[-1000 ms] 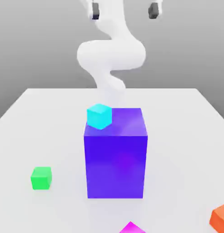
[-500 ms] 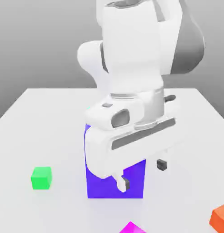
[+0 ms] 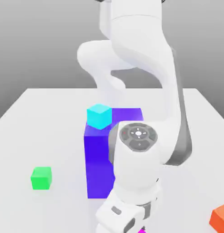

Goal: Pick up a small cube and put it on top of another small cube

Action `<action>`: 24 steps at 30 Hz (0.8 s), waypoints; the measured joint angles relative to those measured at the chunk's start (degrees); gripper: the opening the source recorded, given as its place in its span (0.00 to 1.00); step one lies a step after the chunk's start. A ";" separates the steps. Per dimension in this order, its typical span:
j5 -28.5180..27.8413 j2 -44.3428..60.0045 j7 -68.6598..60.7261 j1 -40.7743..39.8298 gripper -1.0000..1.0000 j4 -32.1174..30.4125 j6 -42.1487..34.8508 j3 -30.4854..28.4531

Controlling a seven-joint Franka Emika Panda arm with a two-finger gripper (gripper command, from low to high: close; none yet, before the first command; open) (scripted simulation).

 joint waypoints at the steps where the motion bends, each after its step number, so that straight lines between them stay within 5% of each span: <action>1: 0.00 0.00 0.00 0.00 0.00 0.00 -0.04 0.00; 8: -1.78 -8.72 2.52 1.21 0.00 -2.26 -6.59 -2.23; 24: 5.60 -18.43 31.59 -2.00 0.00 -12.82 -7.66 -14.04</action>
